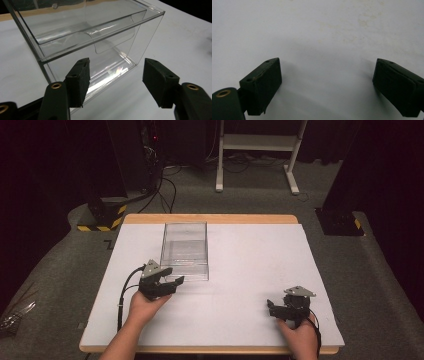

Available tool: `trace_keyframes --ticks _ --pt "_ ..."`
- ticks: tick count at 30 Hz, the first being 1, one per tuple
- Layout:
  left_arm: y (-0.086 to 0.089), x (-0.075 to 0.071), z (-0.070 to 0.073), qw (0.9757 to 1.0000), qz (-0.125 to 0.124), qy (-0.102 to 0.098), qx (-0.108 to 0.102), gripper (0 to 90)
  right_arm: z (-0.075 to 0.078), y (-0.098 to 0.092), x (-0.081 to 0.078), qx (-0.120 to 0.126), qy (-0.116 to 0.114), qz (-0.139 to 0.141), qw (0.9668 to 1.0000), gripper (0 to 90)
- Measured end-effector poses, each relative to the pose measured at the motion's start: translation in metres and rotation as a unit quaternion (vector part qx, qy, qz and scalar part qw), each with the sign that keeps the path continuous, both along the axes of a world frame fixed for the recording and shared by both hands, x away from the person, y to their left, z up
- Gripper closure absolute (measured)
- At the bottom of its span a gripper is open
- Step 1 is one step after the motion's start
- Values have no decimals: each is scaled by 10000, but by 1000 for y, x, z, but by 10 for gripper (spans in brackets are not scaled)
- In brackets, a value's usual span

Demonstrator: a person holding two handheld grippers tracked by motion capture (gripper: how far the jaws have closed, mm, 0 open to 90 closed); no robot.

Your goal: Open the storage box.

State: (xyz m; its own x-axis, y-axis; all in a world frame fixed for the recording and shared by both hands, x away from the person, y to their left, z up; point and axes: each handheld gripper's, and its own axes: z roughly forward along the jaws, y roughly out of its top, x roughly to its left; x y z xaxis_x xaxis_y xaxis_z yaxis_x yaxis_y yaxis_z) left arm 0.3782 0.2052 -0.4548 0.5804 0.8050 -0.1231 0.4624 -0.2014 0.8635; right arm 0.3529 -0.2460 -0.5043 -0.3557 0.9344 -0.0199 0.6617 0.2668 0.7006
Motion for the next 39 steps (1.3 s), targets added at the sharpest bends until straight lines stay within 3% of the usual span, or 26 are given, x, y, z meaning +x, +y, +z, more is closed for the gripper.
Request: trace_keyframes --ticks 6,13,30,39 --pt "-3 9 -4 10000 36 -5 0 407 0 0 0 5 5 -12 10000 85" --pt "-2 14 -6 9997 -3 -158 -193 447 0 0 0 0 -4 -7 10000 85" --pt "7 19 -13 9978 -78 -451 -486 644 0 0 0 -6 -10 -8 10000 86" --pt "7 23 -18 9970 -235 -390 -631 705 0 1 -1 -8 -14 -7 10000 87"
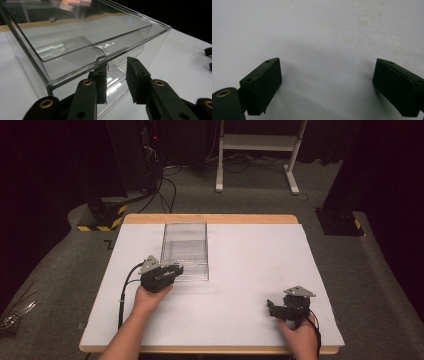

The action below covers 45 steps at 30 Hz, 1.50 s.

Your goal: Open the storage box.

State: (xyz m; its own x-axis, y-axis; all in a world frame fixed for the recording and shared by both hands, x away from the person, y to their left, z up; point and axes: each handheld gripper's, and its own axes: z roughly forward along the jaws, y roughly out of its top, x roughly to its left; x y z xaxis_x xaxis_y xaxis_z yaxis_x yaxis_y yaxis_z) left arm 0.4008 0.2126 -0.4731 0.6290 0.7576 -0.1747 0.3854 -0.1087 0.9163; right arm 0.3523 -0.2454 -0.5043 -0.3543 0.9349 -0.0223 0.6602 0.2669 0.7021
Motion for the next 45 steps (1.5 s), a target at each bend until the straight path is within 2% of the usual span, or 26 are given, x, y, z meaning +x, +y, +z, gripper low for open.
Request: trace_keyframes --ticks 9,34,40,43,45 --pt "3 -1 -2 9998 -131 -114 32 758 0 0 0 -7 -18 3 10000 88" --pt "12 -11 -5 9994 -214 -258 -8 824 0 0 0 -5 -18 -4 10000 88" --pt "13 -9 -6 9993 -255 -227 -123 819 0 0 0 -10 -22 -4 10000 89" --pt "12 -8 -6 9993 -192 -273 -169 777 0 0 0 -10 -21 -4 10000 89" --pt "11 -7 -6 9990 -178 -244 -315 740 0 0 0 -11 -21 -4 10000 89"
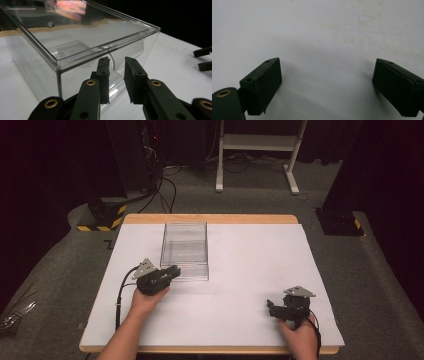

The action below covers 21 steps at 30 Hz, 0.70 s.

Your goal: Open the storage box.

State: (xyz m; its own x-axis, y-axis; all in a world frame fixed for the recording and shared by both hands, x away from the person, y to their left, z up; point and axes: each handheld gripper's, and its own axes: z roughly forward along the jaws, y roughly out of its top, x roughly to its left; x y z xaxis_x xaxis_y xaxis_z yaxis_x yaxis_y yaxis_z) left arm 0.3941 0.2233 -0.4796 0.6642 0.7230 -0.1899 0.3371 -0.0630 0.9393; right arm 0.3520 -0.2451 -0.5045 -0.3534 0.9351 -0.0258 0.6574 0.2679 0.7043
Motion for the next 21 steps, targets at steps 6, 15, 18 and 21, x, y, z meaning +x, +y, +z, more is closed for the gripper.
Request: trace_keyframes --ticks 6,15,18,21 --pt "-4 3 -4 9998 -171 48 -33 698 0 0 0 0 -1 0 10000 89" --pt "0 5 -7 9994 -308 70 -167 760 0 0 0 -2 -2 1 10000 89" --pt "1 5 -7 9993 -343 59 -131 773 0 0 0 -2 -1 0 10000 89" --pt "1 4 -6 9992 -376 38 -108 780 0 0 0 -2 -2 1 10000 89"
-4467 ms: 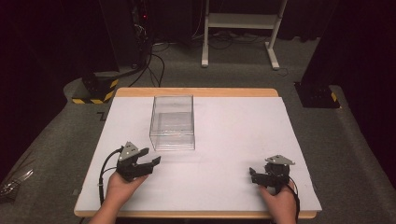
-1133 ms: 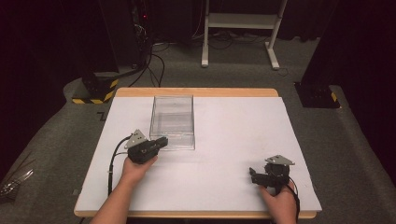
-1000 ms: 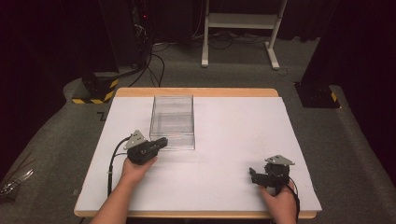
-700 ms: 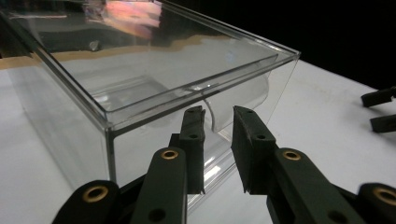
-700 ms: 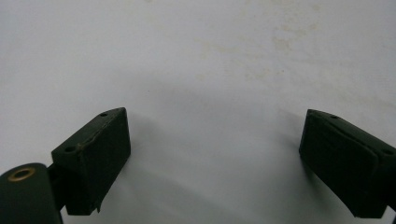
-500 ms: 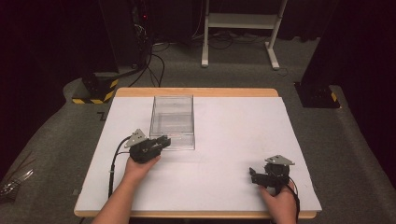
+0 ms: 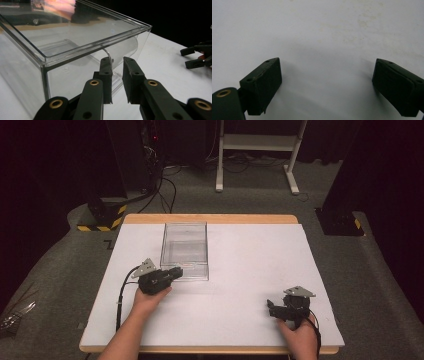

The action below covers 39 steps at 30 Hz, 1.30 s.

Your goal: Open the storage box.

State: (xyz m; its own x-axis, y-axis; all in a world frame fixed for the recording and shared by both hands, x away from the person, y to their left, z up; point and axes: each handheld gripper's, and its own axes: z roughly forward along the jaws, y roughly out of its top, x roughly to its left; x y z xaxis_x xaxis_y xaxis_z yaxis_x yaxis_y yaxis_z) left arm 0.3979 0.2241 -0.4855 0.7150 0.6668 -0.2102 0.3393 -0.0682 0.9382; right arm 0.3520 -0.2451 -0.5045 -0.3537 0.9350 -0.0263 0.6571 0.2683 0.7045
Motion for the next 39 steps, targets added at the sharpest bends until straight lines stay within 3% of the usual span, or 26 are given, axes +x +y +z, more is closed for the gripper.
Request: trace_keyframes --ticks 12,39 --pt "1 -9 1 10000 -39 20 9 785 0 0 0 3 1 -1 10000 89" --pt "1 -46 1 9988 -497 -30 22 809 0 0 0 8 3 0 10000 90"
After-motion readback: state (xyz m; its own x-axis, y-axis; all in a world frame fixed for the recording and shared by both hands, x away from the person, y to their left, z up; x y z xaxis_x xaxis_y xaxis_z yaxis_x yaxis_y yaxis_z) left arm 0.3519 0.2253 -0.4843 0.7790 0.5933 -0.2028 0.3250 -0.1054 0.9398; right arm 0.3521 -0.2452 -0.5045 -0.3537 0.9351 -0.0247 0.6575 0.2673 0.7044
